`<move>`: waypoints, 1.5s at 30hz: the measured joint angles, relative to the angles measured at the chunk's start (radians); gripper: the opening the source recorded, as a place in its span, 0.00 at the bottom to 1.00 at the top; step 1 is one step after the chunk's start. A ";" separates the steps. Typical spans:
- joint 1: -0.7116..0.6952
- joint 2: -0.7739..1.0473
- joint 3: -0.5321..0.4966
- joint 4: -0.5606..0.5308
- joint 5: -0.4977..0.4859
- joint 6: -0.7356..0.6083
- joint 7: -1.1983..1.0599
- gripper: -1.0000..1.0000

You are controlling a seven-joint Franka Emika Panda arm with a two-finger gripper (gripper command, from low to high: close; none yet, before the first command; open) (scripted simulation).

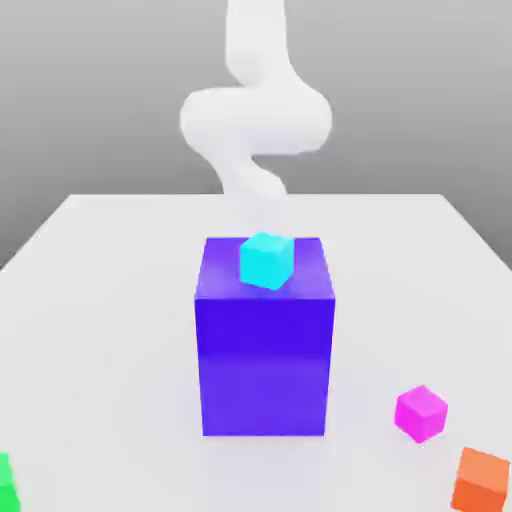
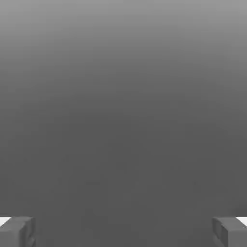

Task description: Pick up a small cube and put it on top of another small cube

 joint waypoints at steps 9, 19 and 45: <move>0.165 0.336 0.039 -0.116 0.125 0.164 -0.089 0.50; 0.304 0.695 0.144 -0.248 0.079 0.357 -0.056 0.50; 0.329 0.891 0.059 -0.262 -0.072 0.420 -0.002 0.00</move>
